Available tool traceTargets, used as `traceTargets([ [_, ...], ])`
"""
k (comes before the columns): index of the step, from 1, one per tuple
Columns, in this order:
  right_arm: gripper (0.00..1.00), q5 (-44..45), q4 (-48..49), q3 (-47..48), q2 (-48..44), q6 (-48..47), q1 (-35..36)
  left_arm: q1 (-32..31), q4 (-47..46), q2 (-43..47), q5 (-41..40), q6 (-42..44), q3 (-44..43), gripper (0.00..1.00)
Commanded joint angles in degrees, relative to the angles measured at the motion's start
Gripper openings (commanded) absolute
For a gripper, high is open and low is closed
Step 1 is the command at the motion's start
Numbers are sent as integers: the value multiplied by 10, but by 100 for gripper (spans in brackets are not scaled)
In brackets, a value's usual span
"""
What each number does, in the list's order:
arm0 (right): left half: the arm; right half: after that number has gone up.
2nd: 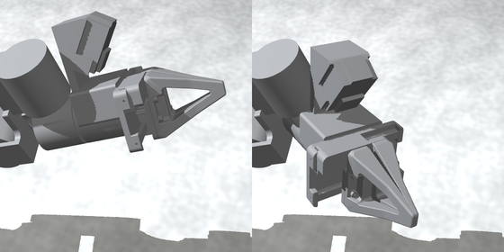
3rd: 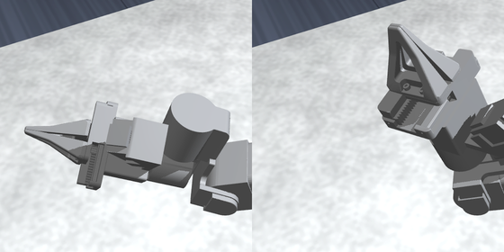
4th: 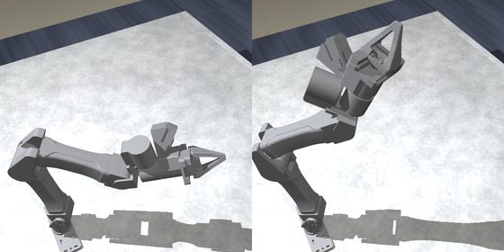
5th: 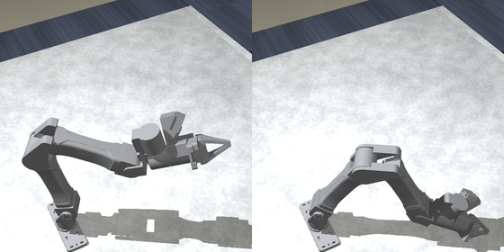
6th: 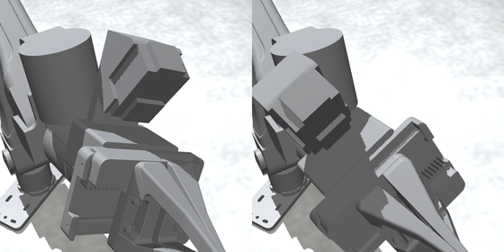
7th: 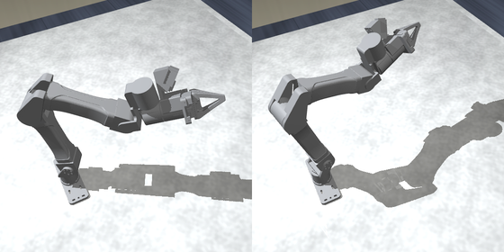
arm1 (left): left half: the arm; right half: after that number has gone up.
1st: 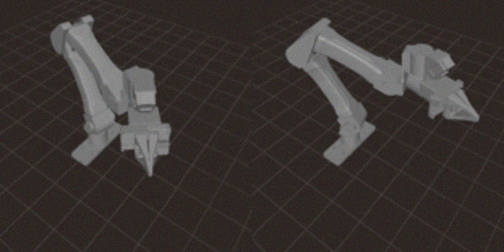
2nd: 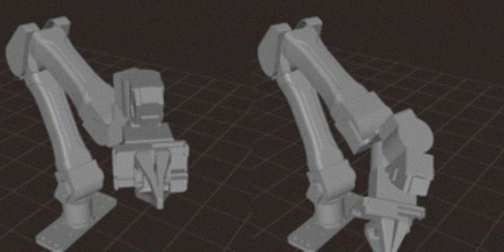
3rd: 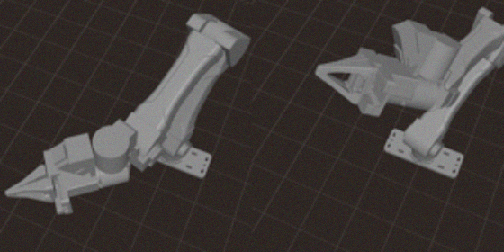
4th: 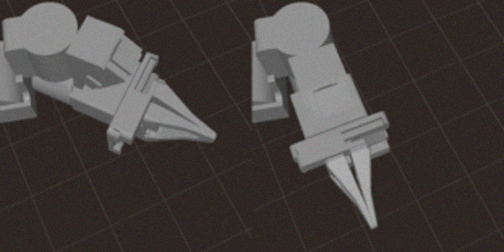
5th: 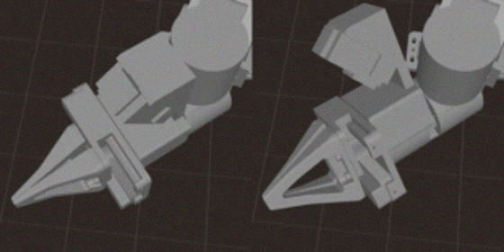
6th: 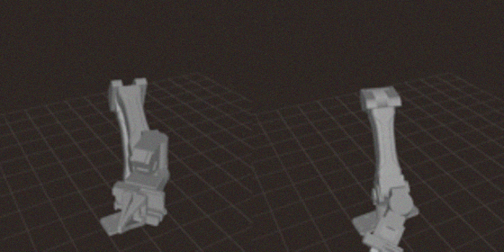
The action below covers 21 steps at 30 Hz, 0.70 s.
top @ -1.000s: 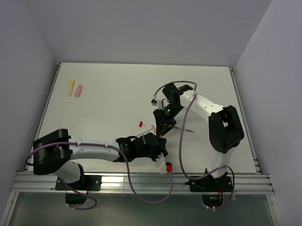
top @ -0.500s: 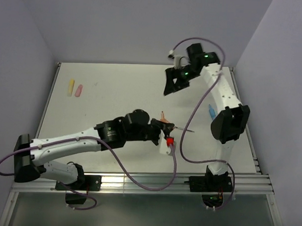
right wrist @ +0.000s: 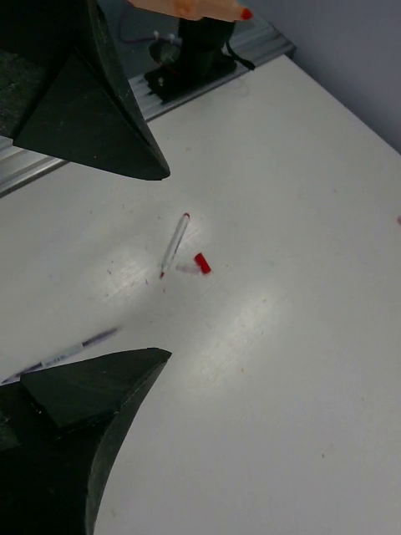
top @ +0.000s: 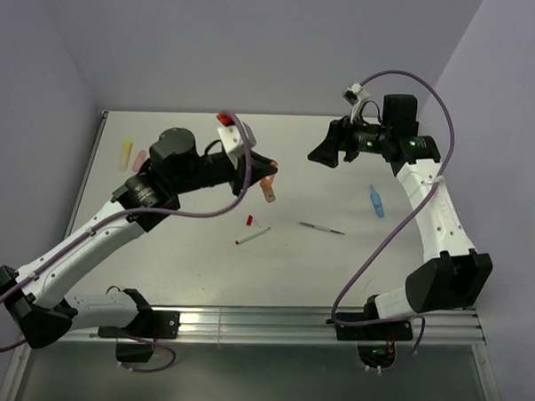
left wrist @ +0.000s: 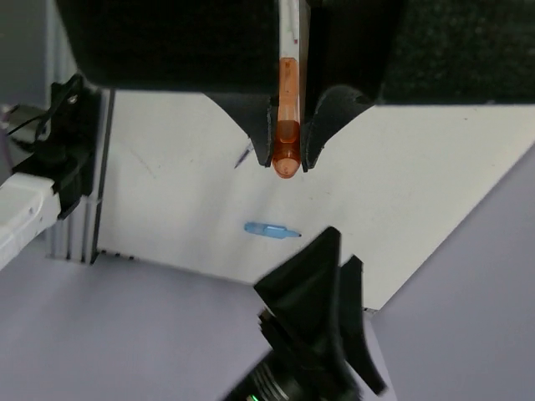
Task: Insert the pens into the pen caps
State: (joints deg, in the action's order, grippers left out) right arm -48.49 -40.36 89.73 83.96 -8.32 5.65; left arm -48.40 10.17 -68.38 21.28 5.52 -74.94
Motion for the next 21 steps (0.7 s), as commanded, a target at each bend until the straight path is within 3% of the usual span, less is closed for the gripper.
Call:
traceTargets([
  [1,89,-73,141,-70,-30,70,2,65,-61,25,96,-157,-24,0],
  [5,89,-109,156,-141,-76,82,9,119,-152,31,145,-288,0,0],
  [10,89,-140,253,-244,-190,82,22,166,-291,32,225,-414,44,0],
  [15,89,-109,353,-290,-227,89,51,176,-309,18,256,-433,27,0],
  [21,89,-82,326,-233,-179,31,103,180,-365,3,286,-491,10,0],
])
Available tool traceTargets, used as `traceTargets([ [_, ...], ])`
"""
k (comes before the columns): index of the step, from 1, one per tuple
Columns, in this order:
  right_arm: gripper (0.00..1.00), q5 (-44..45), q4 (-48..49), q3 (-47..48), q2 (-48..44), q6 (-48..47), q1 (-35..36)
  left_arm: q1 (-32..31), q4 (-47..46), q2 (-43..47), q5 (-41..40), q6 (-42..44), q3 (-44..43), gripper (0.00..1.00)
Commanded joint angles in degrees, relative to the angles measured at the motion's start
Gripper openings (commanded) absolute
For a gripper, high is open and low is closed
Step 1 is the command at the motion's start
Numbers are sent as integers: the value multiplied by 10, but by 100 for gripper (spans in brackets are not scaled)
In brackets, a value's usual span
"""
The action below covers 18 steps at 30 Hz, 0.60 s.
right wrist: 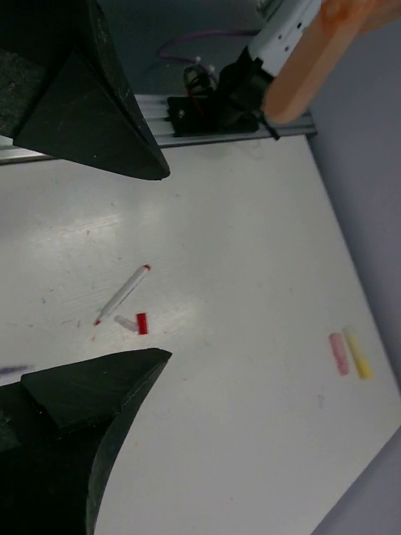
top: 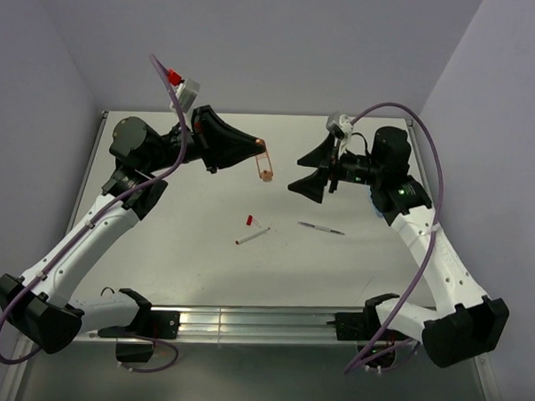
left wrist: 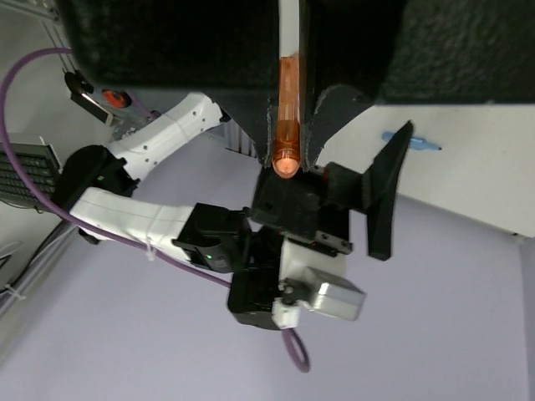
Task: Insert the pens into the pen caps
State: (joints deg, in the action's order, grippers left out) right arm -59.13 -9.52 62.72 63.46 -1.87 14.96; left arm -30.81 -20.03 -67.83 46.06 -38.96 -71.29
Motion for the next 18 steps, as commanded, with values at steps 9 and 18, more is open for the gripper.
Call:
traceTargets([
  [9,95,58,-138,176,67,-249,18,48,-119,-10,79,-81,-14,0],
  [18,94,-99,-139,211,111,-180,39,87,-254,-44,132,-218,-3,0],
])
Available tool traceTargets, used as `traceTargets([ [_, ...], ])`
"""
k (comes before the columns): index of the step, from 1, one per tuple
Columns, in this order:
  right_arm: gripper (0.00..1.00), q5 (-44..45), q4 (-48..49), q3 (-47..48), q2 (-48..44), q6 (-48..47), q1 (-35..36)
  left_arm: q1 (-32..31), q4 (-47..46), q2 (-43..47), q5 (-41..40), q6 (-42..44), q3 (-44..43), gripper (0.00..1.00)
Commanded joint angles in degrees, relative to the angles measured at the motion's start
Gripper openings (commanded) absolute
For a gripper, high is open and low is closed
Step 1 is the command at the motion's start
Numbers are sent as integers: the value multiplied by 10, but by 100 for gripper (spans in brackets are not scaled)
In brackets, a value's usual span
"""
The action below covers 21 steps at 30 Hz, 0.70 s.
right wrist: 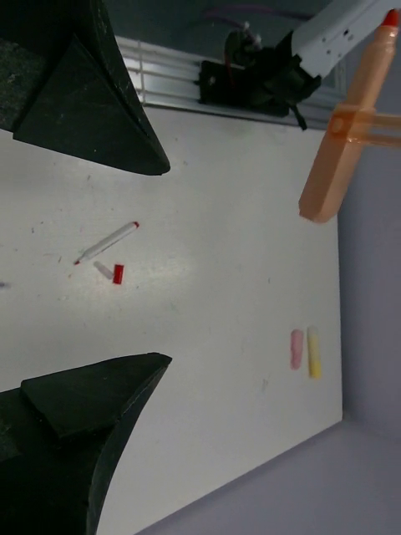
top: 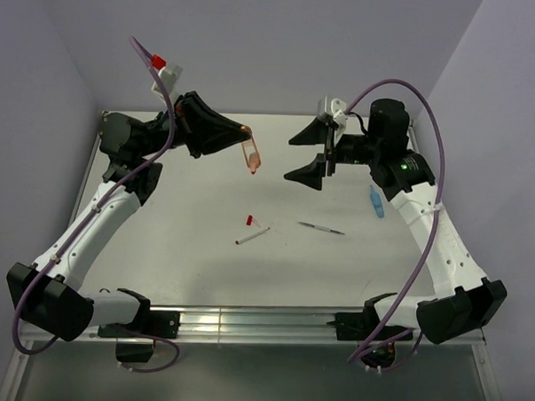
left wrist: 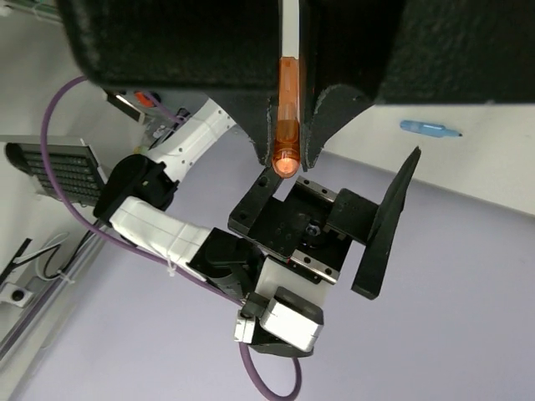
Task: Insert the pens into the pen caps
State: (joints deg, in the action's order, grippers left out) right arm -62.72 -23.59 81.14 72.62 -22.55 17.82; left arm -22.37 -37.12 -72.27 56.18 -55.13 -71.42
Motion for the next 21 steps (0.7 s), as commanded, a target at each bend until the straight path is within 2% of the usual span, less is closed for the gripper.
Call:
traceTargets([
  [1,93,-67,15,17,21,40,19,2,-85,-2,31,-60,0,0],
  [2,93,-71,36,8,18,82,24,2,-87,-2,30,-62,0,0],
  [8,93,-56,130,-29,20,160,46,2,-121,-12,22,-90,12,0],
  [13,91,-63,170,-34,25,187,50,3,-145,-15,13,-112,37,0],
  [21,91,-68,167,-57,22,175,78,2,-139,-20,15,-101,38,0],
])
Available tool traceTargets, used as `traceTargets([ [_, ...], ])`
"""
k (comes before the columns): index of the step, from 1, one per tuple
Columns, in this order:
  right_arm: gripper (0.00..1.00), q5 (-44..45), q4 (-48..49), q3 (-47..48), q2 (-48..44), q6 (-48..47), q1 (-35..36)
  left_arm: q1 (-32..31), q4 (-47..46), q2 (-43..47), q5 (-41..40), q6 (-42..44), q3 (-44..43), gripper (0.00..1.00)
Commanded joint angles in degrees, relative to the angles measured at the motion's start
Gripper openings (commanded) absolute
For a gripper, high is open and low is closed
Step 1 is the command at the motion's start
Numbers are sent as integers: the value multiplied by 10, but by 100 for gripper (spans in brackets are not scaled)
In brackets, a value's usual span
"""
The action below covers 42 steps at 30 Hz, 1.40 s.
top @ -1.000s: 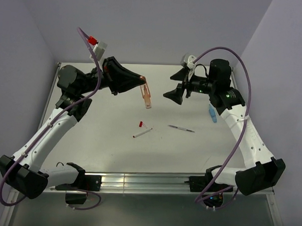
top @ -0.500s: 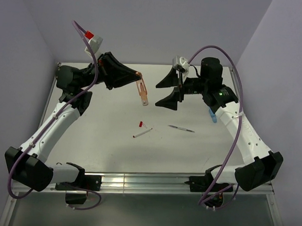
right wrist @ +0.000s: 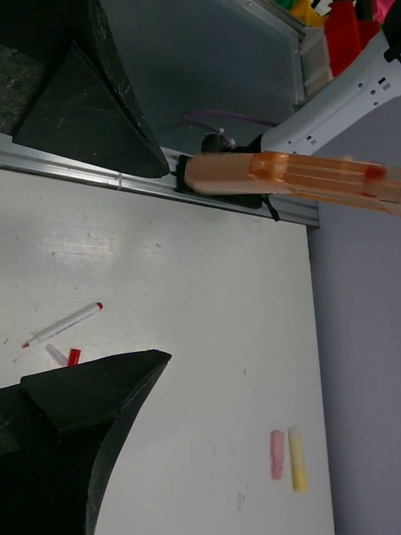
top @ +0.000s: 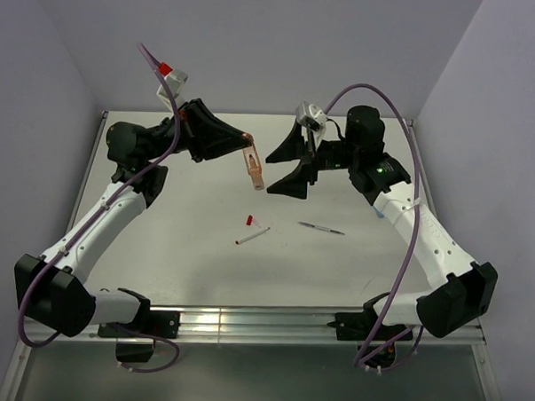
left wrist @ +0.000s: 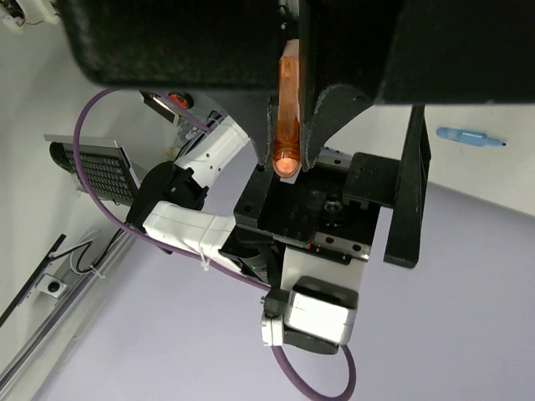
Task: Insert the pens into the pen caps
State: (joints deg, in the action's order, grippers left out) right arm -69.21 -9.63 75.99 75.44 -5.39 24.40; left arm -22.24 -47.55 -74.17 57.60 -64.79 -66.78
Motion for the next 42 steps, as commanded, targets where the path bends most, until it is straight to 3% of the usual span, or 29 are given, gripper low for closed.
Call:
traceTargets([
  [1,90,4,29,-6,-6,1,15,2,-32,-2,2,-3,-8,0],
  [12,84,7,61,10,9,39,36,2,-52,-4,8,-11,9,0],
  [24,54,-2,56,3,11,30,52,1,-69,-14,10,-15,16,0],
  [25,46,-1,56,4,11,31,52,1,-69,-14,10,-14,16,0],
  [30,27,2,62,6,14,47,53,1,-53,-3,-1,21,21,0],
  [36,3,0,124,-10,19,142,53,1,-3,22,-16,104,30,0],
  [42,0,-1,133,-3,23,158,53,0,25,34,-15,131,36,0],
])
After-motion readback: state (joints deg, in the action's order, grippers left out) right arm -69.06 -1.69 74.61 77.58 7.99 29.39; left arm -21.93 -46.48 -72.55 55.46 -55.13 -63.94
